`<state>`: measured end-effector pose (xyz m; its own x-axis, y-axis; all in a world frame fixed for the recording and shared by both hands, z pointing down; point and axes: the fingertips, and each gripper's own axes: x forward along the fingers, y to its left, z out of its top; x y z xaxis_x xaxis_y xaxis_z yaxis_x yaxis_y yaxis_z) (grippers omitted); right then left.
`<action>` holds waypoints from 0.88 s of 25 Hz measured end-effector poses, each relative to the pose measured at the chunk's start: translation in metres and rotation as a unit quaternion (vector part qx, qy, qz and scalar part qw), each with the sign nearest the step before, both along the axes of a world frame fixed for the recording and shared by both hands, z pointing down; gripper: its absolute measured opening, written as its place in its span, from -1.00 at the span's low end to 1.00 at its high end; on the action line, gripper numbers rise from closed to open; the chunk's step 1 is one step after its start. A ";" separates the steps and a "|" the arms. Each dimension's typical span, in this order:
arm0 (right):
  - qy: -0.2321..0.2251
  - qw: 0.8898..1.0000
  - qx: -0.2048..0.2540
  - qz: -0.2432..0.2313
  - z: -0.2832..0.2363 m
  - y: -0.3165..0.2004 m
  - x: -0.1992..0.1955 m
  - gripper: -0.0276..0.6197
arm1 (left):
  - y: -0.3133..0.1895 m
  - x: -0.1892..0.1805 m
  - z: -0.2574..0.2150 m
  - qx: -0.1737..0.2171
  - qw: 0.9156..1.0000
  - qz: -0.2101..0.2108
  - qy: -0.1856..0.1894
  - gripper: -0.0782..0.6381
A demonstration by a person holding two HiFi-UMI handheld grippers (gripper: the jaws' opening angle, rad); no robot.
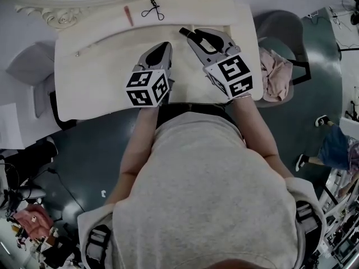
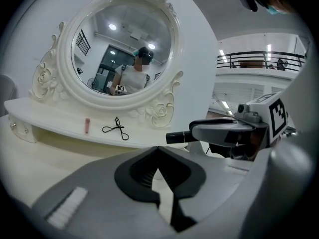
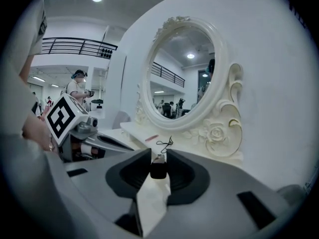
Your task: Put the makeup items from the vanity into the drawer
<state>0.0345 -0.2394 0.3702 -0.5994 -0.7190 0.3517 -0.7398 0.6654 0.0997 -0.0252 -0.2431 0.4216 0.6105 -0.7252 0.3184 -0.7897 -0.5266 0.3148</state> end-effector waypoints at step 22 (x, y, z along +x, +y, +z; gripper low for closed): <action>-0.009 0.997 -0.017 0.072 -0.001 -0.031 0.081 -0.59 | -0.040 0.053 -0.015 0.025 0.997 0.070 -0.002 -0.76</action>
<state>0.1153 -0.2705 0.3694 -0.4967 -0.7866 0.3667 -0.8299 0.5542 0.0647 0.0277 -0.2832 0.4071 0.7062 -0.6471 0.2873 -0.7080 -0.6472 0.2825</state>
